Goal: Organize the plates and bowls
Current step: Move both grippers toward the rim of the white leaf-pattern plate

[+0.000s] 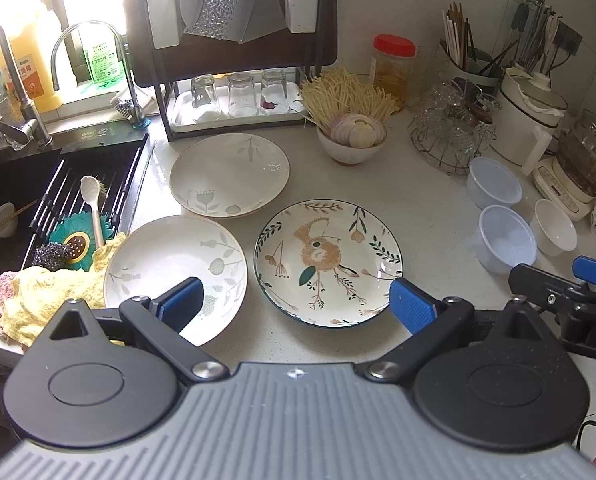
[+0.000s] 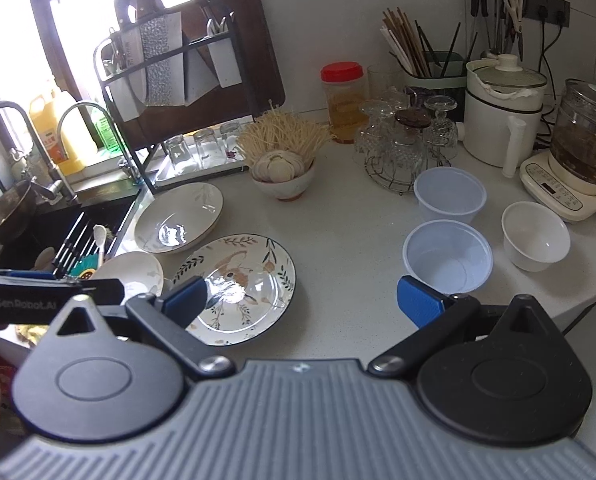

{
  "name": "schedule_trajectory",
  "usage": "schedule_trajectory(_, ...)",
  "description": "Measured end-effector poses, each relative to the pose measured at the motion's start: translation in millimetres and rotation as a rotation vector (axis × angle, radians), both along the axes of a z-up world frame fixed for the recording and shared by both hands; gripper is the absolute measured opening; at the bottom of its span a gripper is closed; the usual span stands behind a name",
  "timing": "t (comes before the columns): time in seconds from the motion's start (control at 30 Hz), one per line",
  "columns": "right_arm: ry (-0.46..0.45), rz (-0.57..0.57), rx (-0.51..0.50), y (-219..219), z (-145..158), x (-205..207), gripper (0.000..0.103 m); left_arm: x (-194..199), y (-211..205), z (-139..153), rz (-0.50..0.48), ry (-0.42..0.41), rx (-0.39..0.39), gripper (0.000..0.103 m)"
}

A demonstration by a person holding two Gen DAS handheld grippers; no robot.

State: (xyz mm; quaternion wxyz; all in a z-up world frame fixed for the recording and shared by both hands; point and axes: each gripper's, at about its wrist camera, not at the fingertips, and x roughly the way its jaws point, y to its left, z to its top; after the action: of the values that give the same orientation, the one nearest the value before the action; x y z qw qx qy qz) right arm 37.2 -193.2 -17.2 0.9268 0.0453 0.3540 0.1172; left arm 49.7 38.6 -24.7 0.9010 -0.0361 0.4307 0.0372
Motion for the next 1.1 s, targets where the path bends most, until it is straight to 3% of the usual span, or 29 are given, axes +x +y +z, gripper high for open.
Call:
schedule_trajectory(0.23,-0.015,-0.009,0.028,12,-1,19,0.103,4,10,-7,0.028,-0.023,0.014,0.101)
schedule_trajectory(0.37,-0.021,0.022,0.032,29,-9,38,0.103,13,21,-17,0.094,-0.014,-0.016,0.101)
schedule_trajectory(0.5,-0.044,0.076,-0.054,42,-13,59,0.103,14,31,-22,0.151,-0.025,0.008,0.101)
schedule_trajectory(0.6,-0.042,0.158,-0.037,44,-13,75,0.103,15,39,-26,0.181,-0.027,0.026,0.101)
schedule_trajectory(0.77,-0.126,0.234,-0.118,57,-13,86,0.103,13,52,-30,0.237,-0.032,0.033,0.101)
schedule_trajectory(0.87,-0.11,0.279,-0.061,62,-15,83,0.103,10,60,-32,0.263,-0.035,0.031,0.101)
schedule_trajectory(1.1,-0.046,0.261,0.009,95,-33,74,0.103,14,97,-48,0.261,-0.013,0.0,0.101)
